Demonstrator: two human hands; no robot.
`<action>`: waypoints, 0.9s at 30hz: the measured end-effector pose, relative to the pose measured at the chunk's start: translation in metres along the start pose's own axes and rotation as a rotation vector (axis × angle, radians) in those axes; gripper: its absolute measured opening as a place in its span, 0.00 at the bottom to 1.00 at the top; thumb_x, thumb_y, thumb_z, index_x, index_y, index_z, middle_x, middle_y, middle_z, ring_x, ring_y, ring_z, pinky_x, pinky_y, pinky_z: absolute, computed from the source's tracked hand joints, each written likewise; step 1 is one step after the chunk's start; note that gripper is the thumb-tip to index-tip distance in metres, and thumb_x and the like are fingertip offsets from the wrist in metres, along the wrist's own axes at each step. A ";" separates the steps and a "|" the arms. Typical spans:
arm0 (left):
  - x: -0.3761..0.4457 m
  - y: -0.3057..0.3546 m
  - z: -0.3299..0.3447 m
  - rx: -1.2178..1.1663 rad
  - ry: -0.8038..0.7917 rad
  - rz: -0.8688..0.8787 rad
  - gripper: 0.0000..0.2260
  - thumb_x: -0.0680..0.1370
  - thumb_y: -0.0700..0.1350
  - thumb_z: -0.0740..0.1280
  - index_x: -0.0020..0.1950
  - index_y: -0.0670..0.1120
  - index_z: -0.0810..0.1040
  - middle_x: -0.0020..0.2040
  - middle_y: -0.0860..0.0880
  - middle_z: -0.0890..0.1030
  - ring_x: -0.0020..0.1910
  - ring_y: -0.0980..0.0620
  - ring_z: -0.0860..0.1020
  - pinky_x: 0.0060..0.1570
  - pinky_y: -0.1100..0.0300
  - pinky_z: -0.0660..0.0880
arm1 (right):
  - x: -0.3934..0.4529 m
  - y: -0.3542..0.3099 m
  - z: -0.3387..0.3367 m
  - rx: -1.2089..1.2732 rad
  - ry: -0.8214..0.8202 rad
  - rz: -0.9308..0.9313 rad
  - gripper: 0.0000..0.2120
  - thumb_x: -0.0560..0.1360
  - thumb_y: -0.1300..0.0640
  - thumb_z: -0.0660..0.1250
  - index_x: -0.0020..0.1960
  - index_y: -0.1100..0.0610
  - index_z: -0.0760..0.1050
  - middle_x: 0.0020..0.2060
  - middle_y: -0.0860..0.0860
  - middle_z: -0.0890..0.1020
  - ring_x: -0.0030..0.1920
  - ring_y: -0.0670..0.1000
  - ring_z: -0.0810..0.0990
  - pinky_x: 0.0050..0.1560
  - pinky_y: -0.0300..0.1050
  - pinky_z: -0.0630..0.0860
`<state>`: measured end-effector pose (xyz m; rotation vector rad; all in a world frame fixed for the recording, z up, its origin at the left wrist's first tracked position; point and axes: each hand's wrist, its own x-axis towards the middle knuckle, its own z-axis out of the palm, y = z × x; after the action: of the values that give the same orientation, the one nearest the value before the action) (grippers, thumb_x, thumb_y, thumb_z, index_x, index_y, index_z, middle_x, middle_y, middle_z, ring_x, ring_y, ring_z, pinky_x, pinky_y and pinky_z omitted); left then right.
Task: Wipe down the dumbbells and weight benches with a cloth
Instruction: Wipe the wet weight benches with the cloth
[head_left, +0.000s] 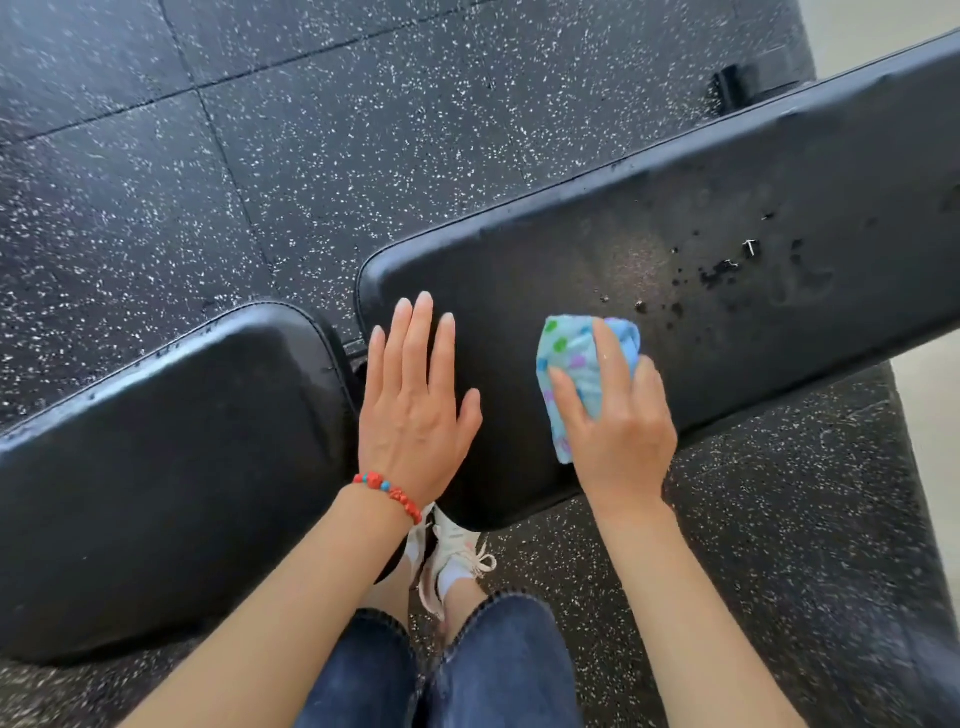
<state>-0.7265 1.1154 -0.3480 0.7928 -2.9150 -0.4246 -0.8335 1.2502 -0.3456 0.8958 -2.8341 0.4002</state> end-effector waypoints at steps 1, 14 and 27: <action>0.002 0.002 0.000 -0.005 -0.006 0.008 0.25 0.76 0.48 0.57 0.70 0.36 0.64 0.71 0.35 0.65 0.72 0.39 0.57 0.71 0.44 0.52 | -0.009 0.006 -0.004 -0.006 -0.012 -0.004 0.20 0.76 0.45 0.62 0.61 0.58 0.73 0.36 0.57 0.74 0.33 0.55 0.75 0.30 0.47 0.76; 0.021 0.021 0.012 0.027 -0.028 -0.013 0.27 0.76 0.49 0.57 0.71 0.37 0.63 0.72 0.37 0.62 0.73 0.40 0.56 0.71 0.43 0.50 | 0.105 0.006 0.028 -0.001 0.080 -0.048 0.20 0.73 0.46 0.63 0.58 0.58 0.77 0.36 0.58 0.77 0.34 0.55 0.77 0.29 0.43 0.73; 0.051 0.093 0.031 0.039 0.014 -0.177 0.26 0.77 0.49 0.57 0.72 0.38 0.62 0.72 0.37 0.63 0.72 0.40 0.58 0.70 0.42 0.52 | 0.051 0.070 -0.002 -0.007 -0.054 -0.205 0.19 0.75 0.46 0.62 0.59 0.58 0.76 0.35 0.56 0.75 0.32 0.52 0.74 0.30 0.43 0.72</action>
<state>-0.8205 1.1733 -0.3498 1.0601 -2.8592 -0.3747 -0.9155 1.2775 -0.3475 1.1988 -2.7517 0.3448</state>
